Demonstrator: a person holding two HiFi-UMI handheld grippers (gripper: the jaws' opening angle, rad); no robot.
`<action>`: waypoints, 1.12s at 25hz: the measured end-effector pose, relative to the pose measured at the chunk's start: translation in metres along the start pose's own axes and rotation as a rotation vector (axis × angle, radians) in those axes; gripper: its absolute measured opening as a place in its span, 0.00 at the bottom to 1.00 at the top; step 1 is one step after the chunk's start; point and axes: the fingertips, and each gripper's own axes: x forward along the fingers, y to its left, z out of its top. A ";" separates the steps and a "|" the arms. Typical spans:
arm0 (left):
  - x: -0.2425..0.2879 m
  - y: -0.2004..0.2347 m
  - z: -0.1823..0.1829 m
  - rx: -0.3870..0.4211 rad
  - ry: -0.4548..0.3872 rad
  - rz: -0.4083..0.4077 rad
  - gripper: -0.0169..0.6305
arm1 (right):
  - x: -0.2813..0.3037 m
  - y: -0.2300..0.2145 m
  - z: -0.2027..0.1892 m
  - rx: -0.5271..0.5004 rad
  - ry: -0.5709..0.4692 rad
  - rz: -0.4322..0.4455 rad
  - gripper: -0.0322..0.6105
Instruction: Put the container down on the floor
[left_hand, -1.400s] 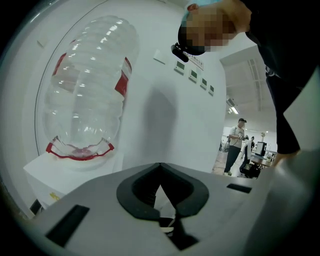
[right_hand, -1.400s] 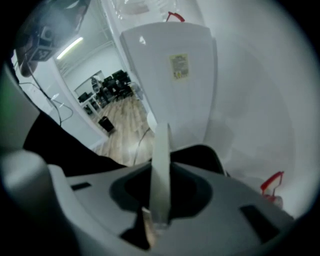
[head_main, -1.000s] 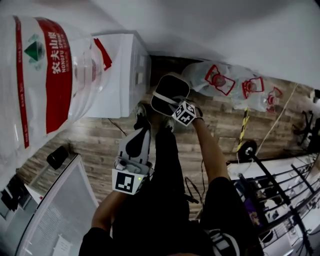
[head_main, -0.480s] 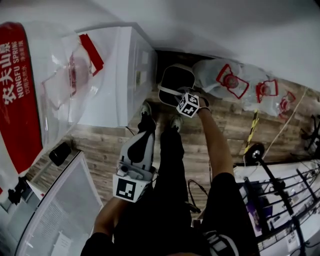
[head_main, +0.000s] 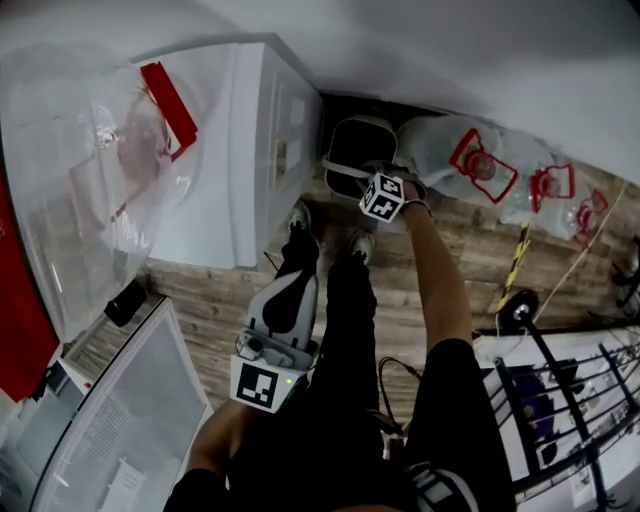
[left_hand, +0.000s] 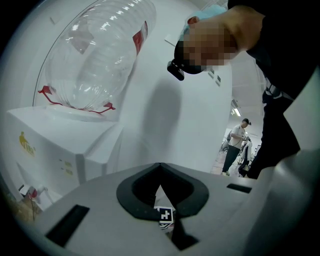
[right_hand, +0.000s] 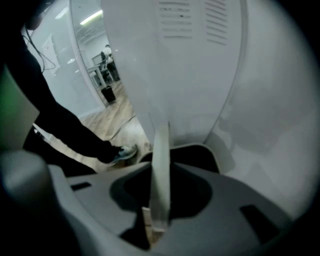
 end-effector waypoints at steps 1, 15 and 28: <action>0.001 0.001 -0.001 0.000 0.002 -0.001 0.07 | 0.002 -0.002 0.001 0.001 -0.002 -0.002 0.20; 0.005 0.009 -0.006 -0.005 -0.007 0.009 0.07 | 0.027 -0.024 -0.014 -0.029 0.040 -0.056 0.20; 0.005 0.006 -0.012 -0.028 0.009 0.017 0.07 | 0.022 -0.046 -0.048 0.132 0.089 -0.117 0.20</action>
